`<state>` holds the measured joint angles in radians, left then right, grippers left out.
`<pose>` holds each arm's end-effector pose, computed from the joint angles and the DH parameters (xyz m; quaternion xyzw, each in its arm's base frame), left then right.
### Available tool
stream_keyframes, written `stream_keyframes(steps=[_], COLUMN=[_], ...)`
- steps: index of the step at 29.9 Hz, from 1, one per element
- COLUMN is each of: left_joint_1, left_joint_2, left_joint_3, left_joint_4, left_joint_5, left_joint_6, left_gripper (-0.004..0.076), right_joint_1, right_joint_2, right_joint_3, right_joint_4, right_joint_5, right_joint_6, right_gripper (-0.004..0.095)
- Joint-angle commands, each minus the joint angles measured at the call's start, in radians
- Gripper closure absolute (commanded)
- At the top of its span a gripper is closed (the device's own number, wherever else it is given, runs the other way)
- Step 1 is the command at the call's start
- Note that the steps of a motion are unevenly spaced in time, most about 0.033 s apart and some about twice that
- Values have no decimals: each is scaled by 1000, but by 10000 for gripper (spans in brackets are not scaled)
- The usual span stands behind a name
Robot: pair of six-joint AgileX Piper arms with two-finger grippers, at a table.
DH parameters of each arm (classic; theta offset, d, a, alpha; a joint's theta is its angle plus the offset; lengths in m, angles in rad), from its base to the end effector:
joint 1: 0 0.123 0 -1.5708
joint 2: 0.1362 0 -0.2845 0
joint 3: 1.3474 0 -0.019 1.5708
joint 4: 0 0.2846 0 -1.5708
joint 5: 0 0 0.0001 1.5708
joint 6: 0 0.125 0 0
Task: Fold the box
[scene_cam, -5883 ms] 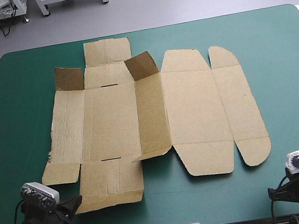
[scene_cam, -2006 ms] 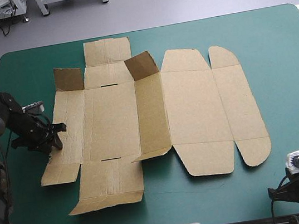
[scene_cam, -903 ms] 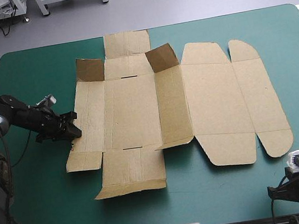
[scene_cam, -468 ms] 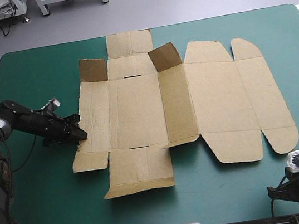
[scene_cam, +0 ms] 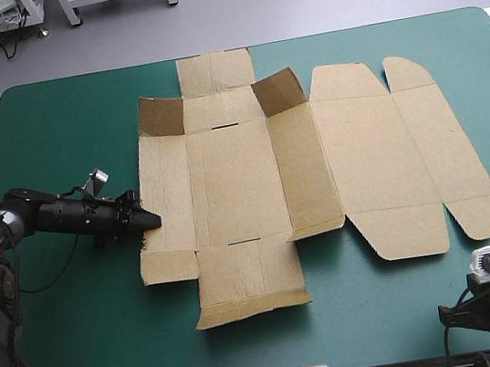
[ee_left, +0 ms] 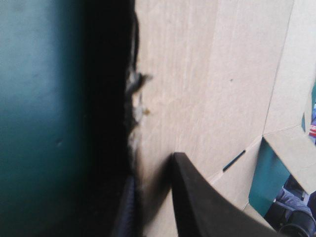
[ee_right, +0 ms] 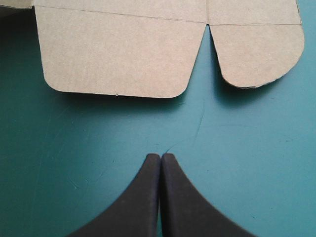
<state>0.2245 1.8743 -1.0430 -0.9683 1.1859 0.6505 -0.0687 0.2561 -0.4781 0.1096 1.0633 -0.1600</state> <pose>0.3462 -0.0189 0.1216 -0.0593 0.9038 -0.4232 0.0234 0.0939 0.0055 0.2514 -0.0364 0.9157 0.0089 0.4001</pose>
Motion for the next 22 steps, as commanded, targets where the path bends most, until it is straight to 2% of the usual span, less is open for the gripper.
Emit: stream_keyframes(steps=[1,8,12,14,18,22], left_joint_1=[-51,-142,-149,-151,-213,-338], left_joint_2=[-8,-8,-30,-55,-116,-160], left_joint_3=[7,-4,-100,-198,-426,-643], left_joint_4=[-135,-192,-162,-68,312,595], left_joint_5=[116,116,116,116,116,116], left_joint_6=[26,77,26,-22,-121,-112], left_gripper=[589,722,732,732,732,732], right_joint_1=[-4,-4,-4,-4,-4,-4], right_joint_2=[17,17,17,17,17,17], right_joint_3=[-20,-20,-20,-20,-20,-20], right_joint_4=[6,6,6,6,6,6], right_joint_5=[-49,-49,-49,-49,-49,-49], right_joint_6=[-1,-1,-1,-1,-1,-1], right_gripper=[926,925,926,926,926,926])
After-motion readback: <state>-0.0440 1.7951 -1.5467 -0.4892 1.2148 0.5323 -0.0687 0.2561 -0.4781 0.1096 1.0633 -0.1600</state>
